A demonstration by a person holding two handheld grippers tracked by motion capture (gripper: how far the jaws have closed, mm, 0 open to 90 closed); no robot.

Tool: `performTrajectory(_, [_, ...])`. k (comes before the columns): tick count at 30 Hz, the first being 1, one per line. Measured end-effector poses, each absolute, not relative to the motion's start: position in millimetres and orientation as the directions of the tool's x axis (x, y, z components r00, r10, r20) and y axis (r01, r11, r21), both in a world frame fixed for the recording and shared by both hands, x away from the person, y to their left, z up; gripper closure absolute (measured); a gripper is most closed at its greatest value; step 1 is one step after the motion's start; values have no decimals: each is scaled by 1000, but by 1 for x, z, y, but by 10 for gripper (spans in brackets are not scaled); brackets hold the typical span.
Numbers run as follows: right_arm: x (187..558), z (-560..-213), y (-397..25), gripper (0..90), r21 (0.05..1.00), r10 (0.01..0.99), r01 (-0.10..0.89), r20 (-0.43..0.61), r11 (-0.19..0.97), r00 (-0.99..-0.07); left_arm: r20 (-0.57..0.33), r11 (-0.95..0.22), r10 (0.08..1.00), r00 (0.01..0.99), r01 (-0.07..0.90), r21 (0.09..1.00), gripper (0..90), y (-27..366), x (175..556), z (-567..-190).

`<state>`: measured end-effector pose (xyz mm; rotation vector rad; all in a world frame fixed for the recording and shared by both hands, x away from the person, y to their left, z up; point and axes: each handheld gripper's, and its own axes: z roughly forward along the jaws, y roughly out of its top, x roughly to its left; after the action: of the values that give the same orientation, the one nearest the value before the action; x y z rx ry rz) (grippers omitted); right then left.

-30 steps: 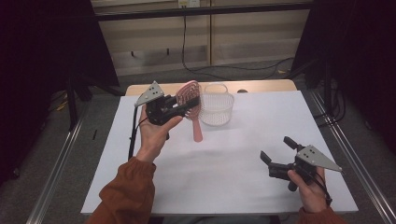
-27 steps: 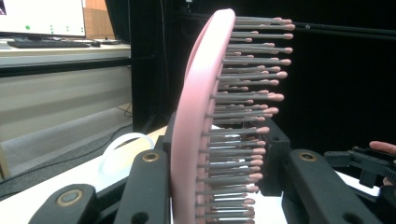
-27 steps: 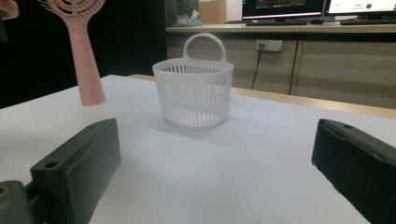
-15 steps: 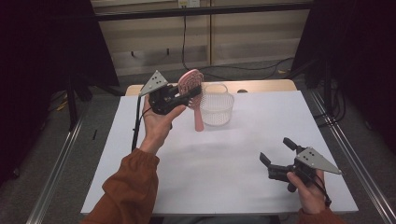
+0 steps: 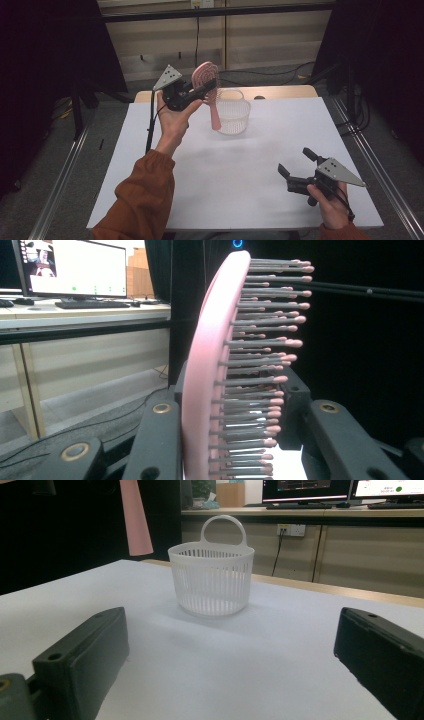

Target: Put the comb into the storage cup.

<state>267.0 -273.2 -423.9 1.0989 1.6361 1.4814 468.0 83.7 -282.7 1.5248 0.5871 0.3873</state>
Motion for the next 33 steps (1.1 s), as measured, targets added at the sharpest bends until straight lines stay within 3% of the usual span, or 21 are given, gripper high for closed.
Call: performTrajectory(33, [265,-424,-276,9,989,902,148,55,10,-429,-62,12,661,748,72,997,644,48,505,-272])
